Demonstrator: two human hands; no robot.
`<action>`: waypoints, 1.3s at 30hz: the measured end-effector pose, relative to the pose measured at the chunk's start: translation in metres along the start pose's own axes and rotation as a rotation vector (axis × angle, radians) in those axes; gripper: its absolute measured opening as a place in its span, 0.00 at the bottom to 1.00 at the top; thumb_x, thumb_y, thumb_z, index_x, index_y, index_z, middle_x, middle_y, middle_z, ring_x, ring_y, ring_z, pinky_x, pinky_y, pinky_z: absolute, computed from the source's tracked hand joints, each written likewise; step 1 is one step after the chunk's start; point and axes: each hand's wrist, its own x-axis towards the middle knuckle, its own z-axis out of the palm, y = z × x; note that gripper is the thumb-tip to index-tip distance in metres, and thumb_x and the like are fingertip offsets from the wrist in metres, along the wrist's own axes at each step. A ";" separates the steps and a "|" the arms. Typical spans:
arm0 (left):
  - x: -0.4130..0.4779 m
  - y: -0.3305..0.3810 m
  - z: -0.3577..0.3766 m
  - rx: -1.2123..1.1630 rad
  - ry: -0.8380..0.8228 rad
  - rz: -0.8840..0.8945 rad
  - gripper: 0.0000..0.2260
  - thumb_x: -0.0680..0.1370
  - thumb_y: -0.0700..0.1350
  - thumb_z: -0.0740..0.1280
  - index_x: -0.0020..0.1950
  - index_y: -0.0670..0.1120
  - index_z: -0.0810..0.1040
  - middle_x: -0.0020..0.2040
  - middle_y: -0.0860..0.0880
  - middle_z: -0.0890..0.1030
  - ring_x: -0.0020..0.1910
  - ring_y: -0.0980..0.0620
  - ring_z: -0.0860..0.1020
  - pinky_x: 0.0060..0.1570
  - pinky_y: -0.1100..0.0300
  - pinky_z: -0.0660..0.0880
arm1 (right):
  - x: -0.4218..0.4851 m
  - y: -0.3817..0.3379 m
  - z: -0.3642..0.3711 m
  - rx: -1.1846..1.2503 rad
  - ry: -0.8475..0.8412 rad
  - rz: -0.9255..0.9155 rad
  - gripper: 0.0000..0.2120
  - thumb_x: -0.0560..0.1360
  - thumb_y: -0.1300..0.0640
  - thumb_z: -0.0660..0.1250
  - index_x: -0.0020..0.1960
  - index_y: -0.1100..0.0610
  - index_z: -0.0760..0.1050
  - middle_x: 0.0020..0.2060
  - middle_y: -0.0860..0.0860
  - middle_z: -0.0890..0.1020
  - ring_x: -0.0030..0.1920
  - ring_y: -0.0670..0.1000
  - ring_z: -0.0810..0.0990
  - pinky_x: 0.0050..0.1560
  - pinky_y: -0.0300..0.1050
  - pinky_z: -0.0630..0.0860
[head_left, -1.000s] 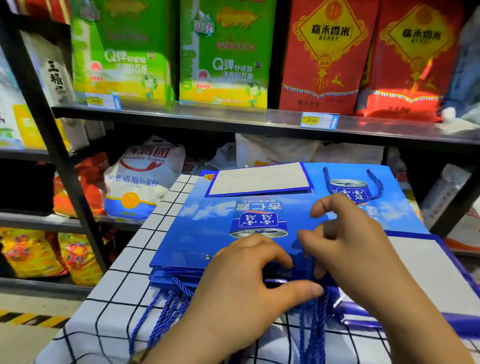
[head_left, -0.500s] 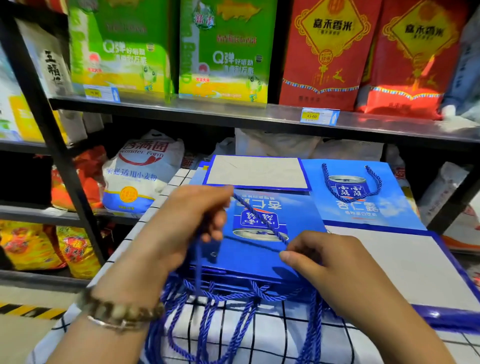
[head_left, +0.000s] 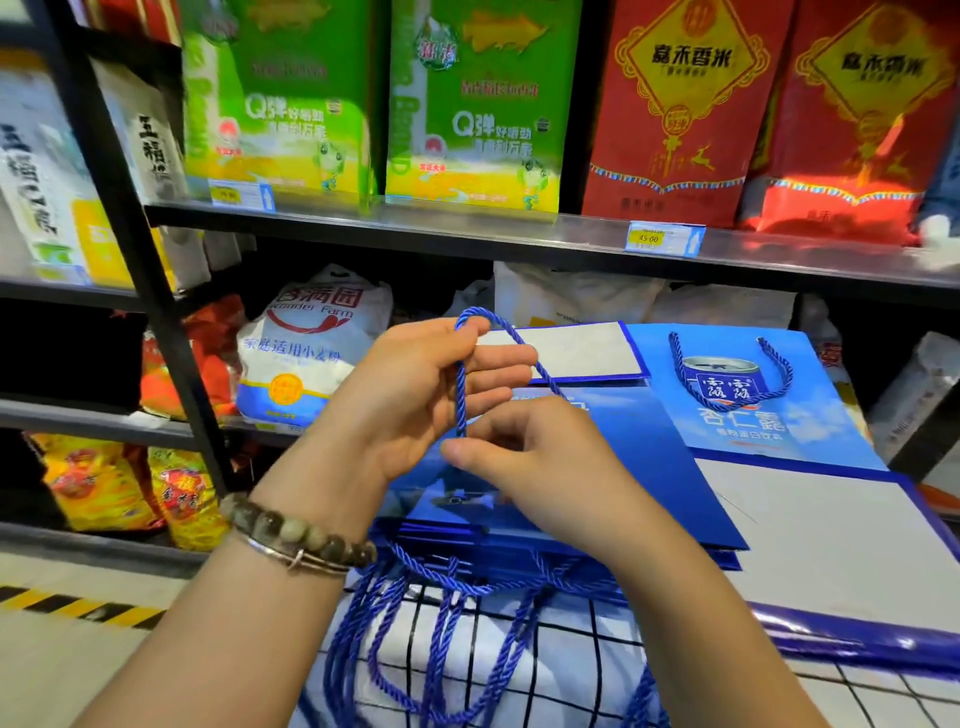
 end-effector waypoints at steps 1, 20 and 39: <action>0.000 -0.002 -0.002 0.011 0.008 0.015 0.09 0.80 0.39 0.55 0.44 0.42 0.72 0.33 0.45 0.84 0.31 0.53 0.82 0.32 0.63 0.79 | 0.002 0.001 0.002 0.055 0.001 0.012 0.14 0.71 0.54 0.69 0.28 0.58 0.74 0.20 0.47 0.70 0.27 0.47 0.69 0.35 0.46 0.70; -0.077 -0.035 -0.070 1.629 -0.010 0.125 0.42 0.54 0.74 0.42 0.63 0.65 0.71 0.66 0.70 0.66 0.66 0.71 0.62 0.63 0.68 0.64 | -0.012 0.010 -0.006 0.155 -0.133 0.113 0.11 0.69 0.60 0.71 0.29 0.55 0.76 0.24 0.48 0.78 0.26 0.46 0.77 0.25 0.30 0.67; -0.073 -0.045 -0.068 1.701 0.188 0.599 0.22 0.75 0.59 0.52 0.32 0.50 0.78 0.24 0.52 0.77 0.22 0.49 0.76 0.18 0.59 0.68 | -0.011 0.005 -0.010 -0.296 -0.395 -0.131 0.08 0.76 0.55 0.63 0.44 0.54 0.80 0.38 0.45 0.77 0.42 0.42 0.75 0.49 0.39 0.70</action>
